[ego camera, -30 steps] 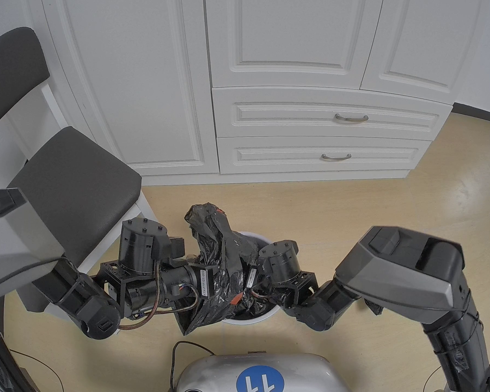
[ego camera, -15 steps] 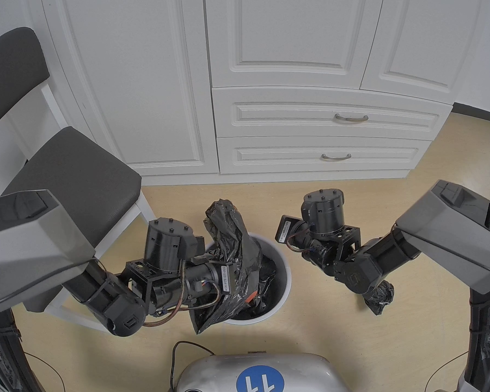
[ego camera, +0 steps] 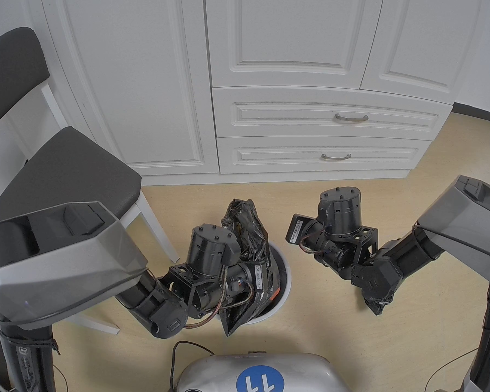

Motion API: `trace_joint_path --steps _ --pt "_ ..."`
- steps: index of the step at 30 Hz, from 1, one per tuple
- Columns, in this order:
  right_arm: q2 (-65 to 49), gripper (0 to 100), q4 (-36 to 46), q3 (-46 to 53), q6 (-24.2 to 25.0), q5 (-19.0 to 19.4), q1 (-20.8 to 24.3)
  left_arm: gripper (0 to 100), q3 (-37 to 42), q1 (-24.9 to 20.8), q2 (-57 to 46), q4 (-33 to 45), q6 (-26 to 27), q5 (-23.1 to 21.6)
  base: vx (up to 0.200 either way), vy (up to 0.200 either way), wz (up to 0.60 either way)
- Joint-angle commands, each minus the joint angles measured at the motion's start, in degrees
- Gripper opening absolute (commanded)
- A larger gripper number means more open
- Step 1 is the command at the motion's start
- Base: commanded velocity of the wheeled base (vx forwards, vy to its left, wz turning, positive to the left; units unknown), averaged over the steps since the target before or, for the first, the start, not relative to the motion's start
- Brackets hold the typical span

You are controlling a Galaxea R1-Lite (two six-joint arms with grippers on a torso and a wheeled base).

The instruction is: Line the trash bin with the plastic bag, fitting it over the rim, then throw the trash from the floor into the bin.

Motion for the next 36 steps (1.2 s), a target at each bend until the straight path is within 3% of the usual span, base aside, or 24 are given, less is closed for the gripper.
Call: trace_joint_path --steps 1,5,13,14,18,25,31,36 --pt "-2.4 0 -0.2 1.9 -0.2 0.0 1.5 0 0.4 1.6 0.7 0.0 4.4 3.5 0.0 0.0 0.0" --pt "-3.9 0 -0.2 2.9 -0.8 -0.1 2.7 0 3.1 2.4 -3.2 0.4 8.5 3.8 0.0 0.0 0.0" --pt "-5.6 0 -2.1 5.7 -4.4 -0.4 3.5 0 4.6 1.6 -3.4 0.5 8.8 3.8 0.0 0.0 0.0" --pt "-5.6 0 -2.1 5.7 -4.4 -0.4 3.5 100 4.6 1.6 -3.4 0.5 8.8 3.8 0.0 0.0 0.0" --pt "-5.9 0 -3.4 7.9 -6.1 -0.7 5.3 100 5.2 1.4 -4.7 0.6 8.8 3.3 0.0 0.0 0.0" --pt "-9.0 0 -4.2 10.7 -7.7 -1.8 7.8 100 10.5 -1.3 -17.3 -0.4 9.1 2.8 0.0 0.0 0.0" --pt "-8.4 0 -4.3 11.2 -7.8 -4.9 10.9 100 12.6 0.9 -25.8 0.3 12.2 2.6 0.0 0.0 0.0" --pt "-7.5 0 -4.2 11.1 -7.8 -4.9 11.5 100 13.7 4.5 -27.1 2.0 15.8 2.1 0.0 0.0 0.0"
